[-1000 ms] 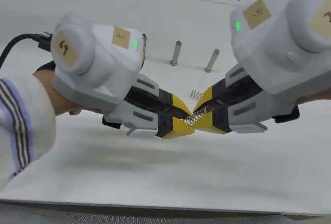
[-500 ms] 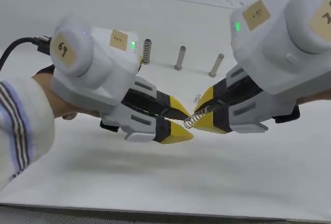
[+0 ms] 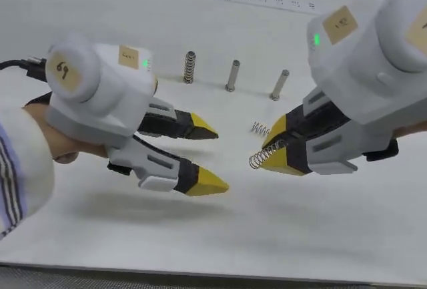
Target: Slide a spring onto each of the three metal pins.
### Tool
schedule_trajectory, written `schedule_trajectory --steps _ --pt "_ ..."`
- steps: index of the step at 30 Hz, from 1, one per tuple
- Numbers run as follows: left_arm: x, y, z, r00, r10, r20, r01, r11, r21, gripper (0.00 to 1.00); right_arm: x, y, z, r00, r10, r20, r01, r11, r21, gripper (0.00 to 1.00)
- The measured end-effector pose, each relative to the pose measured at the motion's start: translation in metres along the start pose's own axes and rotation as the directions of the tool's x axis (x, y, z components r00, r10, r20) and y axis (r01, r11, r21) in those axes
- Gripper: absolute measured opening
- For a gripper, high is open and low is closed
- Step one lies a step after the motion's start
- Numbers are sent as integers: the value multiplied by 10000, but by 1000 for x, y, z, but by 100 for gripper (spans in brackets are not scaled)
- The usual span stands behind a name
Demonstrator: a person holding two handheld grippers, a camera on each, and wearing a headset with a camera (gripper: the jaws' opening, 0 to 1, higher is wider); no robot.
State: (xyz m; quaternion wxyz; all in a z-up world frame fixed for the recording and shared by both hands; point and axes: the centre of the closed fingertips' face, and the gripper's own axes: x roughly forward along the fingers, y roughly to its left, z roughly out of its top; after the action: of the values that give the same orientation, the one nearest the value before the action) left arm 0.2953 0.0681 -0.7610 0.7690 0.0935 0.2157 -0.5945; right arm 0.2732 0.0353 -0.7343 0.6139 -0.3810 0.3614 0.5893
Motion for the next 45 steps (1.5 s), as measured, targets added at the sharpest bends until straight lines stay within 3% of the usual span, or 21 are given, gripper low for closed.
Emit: schedule_trajectory --steps 4,7,10,13,14,21,23,27,33,39,45 --pt "-5 10 -2 9992 376 105 -373 9989 -274 52 0 0 -5 10000 6 -66 -5 10000 99 8" --pt "-11 26 -2 9931 1150 227 -1141 9928 -376 56 -1 -2 -7 9999 -32 -119 33 9999 157 8" --pt "-15 33 -2 9903 1330 406 -1300 9892 -682 60 -2 -4 -9 9999 -62 -143 65 9998 180 8" --pt "-17 40 -8 9859 1637 336 -1594 9817 -1037 72 -2 -5 -9 9999 -45 -151 48 9998 199 8" --pt "-18 46 -10 9802 1955 321 -1907 9747 -1164 79 -1 -5 -9 9999 -32 -157 35 9997 228 8" --pt "-19 49 -16 9755 2178 302 -2110 9660 -1495 91 2 -6 -9 9998 45 -172 -41 9997 224 8" --pt "-19 46 -14 9770 2082 467 -1982 9666 -1624 91 2 -7 -9 9998 49 -188 -45 9997 226 8" --pt "-19 49 -12 9718 2277 613 -2158 9635 -1586 98 1 -8 -10 9995 58 -296 -51 9997 222 8" --pt "-21 52 -10 9659 2503 670 -2364 9571 -1673 98 -4 -13 -11 9986 133 -514 -102 9982 599 8" --pt "-22 53 -11 9669 2482 585 -2361 9581 -1625 98 -15 -32 -12 9965 9 -838 95 9923 1234 8" --pt "-23 56 -11 9638 2610 543 -2497 9552 -1591 98 -25 -58 -8 9940 -277 -1058 382 9944 985 8"
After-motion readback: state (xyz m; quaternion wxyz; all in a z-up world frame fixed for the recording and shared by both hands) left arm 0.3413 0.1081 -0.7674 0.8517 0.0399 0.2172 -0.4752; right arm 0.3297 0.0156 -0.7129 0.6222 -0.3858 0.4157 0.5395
